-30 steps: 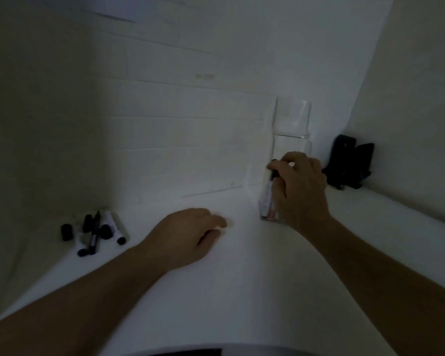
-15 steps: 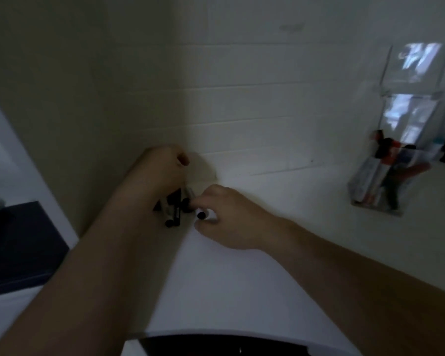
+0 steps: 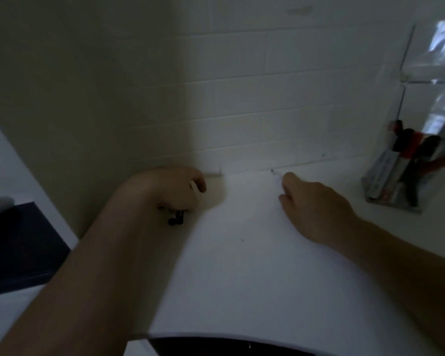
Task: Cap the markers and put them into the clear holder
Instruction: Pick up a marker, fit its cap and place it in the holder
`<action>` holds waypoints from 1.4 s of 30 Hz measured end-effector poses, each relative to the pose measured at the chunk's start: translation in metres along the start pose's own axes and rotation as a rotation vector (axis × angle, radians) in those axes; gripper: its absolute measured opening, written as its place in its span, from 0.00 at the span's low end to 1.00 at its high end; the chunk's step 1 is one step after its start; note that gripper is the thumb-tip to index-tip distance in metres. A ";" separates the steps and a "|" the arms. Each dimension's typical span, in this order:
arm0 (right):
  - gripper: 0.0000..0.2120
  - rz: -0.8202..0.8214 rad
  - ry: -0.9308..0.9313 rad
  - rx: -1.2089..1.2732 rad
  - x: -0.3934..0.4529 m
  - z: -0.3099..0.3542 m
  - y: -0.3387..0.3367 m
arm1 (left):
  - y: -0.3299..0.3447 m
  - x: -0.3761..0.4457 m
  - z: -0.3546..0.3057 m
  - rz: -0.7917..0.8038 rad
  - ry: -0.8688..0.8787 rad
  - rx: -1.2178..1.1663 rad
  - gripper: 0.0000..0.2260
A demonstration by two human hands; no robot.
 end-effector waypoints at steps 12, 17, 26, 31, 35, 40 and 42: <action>0.14 -0.029 0.113 0.481 0.002 -0.032 -0.008 | -0.007 0.021 -0.065 -0.411 0.422 0.101 0.10; 0.27 -0.017 0.093 0.562 0.007 -0.038 -0.006 | 0.020 0.024 -0.092 -0.489 0.500 -0.080 0.06; 0.16 -0.067 0.090 0.580 0.011 -0.043 -0.005 | 0.031 0.027 -0.092 -0.559 0.515 -0.278 0.08; 0.15 -0.052 0.116 0.611 0.011 -0.046 -0.004 | 0.031 0.026 -0.092 -0.601 0.572 -0.510 0.06; 0.15 -0.030 0.125 0.615 0.011 -0.046 -0.001 | 0.032 0.028 -0.088 -0.617 0.566 -0.582 0.06; 0.12 -0.014 0.101 0.600 0.009 -0.041 -0.004 | 0.030 0.030 -0.081 -0.662 0.482 -0.612 0.10; 0.10 -0.053 0.069 0.597 0.009 -0.038 -0.009 | 0.030 0.033 -0.077 -0.650 0.452 -0.608 0.10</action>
Point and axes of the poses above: each hand's wrist, its own x-axis towards the middle knuckle, its own y-axis out of the palm, z = x × y, the point moved 9 cm from there along x, towards the middle knuckle, and after that the axes turned 15 degrees about y, right-handed, at the moved point
